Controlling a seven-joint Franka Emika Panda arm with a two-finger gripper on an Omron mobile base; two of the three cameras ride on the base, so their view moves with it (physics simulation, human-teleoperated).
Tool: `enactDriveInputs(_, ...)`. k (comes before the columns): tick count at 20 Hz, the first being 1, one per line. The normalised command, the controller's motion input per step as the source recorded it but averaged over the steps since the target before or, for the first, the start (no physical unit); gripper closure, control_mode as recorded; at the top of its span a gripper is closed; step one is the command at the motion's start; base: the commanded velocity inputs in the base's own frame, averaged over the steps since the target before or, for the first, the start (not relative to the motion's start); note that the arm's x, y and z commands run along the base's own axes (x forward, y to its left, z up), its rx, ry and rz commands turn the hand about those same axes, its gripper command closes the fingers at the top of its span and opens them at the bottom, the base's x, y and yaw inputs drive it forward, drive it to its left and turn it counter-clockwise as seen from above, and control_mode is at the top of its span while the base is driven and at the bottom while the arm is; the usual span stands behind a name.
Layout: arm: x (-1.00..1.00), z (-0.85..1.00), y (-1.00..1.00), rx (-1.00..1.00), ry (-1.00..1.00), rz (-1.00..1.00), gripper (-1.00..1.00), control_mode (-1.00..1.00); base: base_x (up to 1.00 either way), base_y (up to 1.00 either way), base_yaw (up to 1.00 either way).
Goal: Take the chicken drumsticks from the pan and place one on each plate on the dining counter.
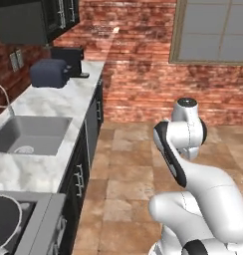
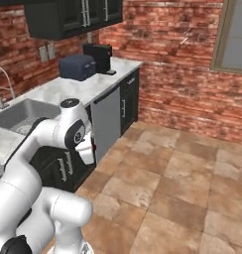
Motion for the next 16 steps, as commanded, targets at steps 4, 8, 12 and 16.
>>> enactDriveInputs(4, 0.0, 0.0, 0.0, 0.0, 0.0, 0.0, 1.0, 1.0, -0.28, 0.0, -0.52)
enactDriveInputs(8, 0.0, 0.0, 0.0, 0.0, 0.0, 0.0, 1.0, 1.0, -0.23, 0.0, -0.52)
enactDriveInputs(12, 0.0, 0.0, 0.0, 0.0, 0.0, 0.0, 1.0, 1.0, -0.12, 0.0, -0.51)
enactDriveInputs(16, 0.0, 0.0, 0.0, 0.0, 0.0, 0.0, 1.0, 1.0, 0.0, 0.0, -0.47)
